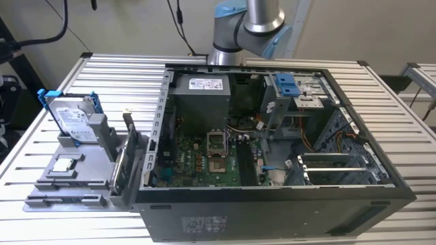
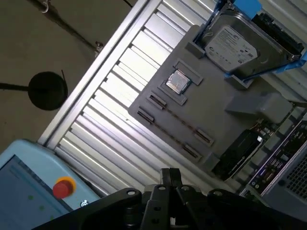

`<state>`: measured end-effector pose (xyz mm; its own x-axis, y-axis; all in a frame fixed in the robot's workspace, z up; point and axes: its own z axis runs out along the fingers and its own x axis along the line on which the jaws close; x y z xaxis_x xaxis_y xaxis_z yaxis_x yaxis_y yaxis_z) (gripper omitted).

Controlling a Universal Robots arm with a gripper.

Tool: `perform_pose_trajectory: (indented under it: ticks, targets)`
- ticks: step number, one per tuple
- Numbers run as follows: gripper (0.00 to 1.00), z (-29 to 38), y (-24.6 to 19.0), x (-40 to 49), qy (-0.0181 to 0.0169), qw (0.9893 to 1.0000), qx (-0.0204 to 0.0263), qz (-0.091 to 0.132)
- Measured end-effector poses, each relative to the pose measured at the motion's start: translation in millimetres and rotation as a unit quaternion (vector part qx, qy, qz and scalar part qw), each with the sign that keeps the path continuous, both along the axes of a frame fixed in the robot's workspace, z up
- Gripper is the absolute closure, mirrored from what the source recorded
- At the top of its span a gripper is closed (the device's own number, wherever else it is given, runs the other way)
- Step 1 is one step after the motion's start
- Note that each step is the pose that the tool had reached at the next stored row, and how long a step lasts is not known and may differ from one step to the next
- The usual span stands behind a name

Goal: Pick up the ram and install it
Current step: 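Pick up the ram and move it above insertion slot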

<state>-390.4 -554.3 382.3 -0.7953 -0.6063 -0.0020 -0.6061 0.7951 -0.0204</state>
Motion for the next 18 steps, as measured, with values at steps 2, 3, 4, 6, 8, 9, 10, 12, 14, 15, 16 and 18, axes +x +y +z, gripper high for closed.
perform_pose_trajectory:
  ticks: [2, 3, 4, 6, 8, 9, 10, 12, 14, 15, 16, 18]
  targets:
    - [0.89, 0.0, 0.0, 0.0, 0.0000, 0.9999, -0.0021, 0.010]
    - [0.89, 0.0, -0.1, 0.0, 0.0000, 0.9999, -0.0025, 0.016]
    - [0.89, 0.0, 0.0, 0.0, 0.0000, 0.9998, -0.0031, 0.021]
    - [0.89, 0.1, 0.2, 0.0, 0.0000, 0.9995, -0.0051, 0.032]
    - [0.89, 0.0, 0.2, 0.0, 0.0000, 0.9991, -0.0073, 0.042]
    - [0.89, 0.0, 0.2, 0.0, 0.0000, 0.9988, -0.0079, 0.048]
    - [0.89, 0.0, 0.2, 0.0, 0.0000, 0.9985, -0.0084, 0.054]
    - [0.89, 0.1, 0.6, -0.1, 0.0001, 0.9979, -0.0106, 0.064]
    - [0.89, 0.1, 0.4, 0.0, 0.0000, 0.9972, -0.0120, 0.074]
    - [0.89, 0.1, 0.4, 0.0, 0.0000, 0.9967, -0.0124, 0.080]
    - [0.89, 0.0, 0.5, 0.0, 0.0000, 0.9962, -0.0129, 0.087]
    - [0.89, 0.0, 0.8, 0.0, -0.0001, 0.9950, -0.0151, 0.098]
